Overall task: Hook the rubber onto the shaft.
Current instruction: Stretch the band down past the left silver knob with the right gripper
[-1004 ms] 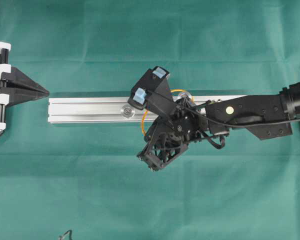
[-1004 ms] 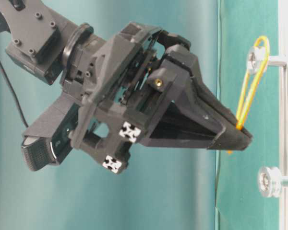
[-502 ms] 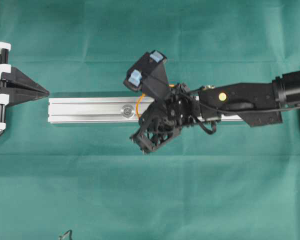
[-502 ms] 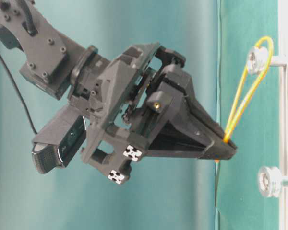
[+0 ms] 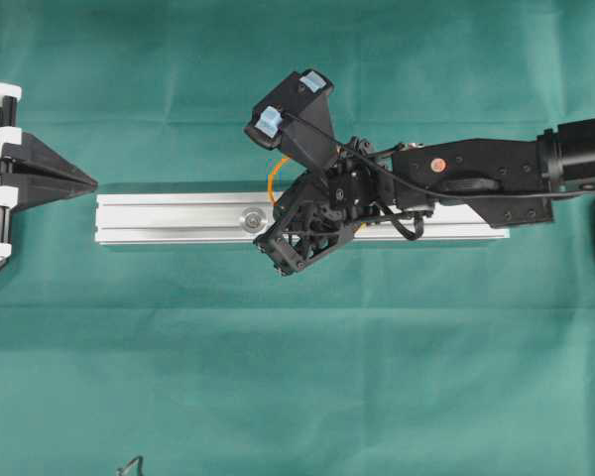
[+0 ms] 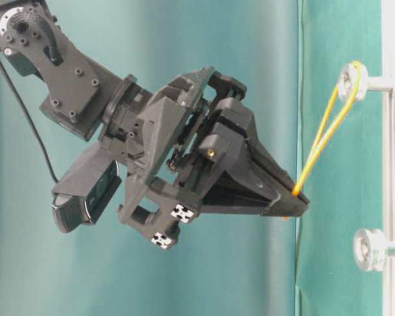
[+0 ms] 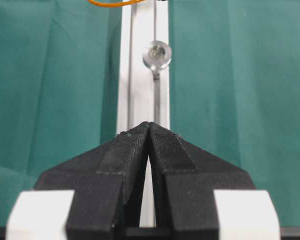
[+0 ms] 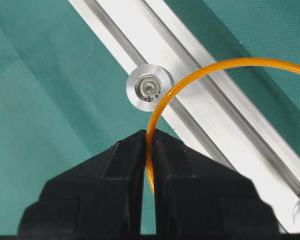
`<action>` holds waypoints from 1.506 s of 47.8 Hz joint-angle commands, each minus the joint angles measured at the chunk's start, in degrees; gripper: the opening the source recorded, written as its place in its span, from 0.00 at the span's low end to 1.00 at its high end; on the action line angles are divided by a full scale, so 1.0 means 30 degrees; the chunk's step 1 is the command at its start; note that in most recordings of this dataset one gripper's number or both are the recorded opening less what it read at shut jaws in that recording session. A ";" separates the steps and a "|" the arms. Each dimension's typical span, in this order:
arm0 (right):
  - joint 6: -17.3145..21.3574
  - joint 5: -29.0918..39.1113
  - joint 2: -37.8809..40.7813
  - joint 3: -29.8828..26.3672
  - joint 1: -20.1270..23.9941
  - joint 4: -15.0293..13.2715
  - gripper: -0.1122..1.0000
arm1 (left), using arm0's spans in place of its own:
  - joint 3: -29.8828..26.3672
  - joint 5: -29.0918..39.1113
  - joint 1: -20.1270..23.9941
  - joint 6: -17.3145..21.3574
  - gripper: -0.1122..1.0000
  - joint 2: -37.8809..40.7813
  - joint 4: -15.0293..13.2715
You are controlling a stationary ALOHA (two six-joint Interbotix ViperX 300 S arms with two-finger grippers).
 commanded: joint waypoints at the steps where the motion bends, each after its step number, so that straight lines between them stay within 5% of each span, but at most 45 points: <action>1: 0.0029 -0.0088 -0.0322 -0.0498 -0.0117 -0.0059 0.16 | -0.0527 -0.0029 -0.0029 -0.0029 0.10 0.0088 0.0059; 72: 0.0293 -0.0029 0.2988 -0.3926 -0.0117 0.0557 0.16 | -0.0527 0.0029 -0.0029 -0.0029 0.10 0.0088 0.0059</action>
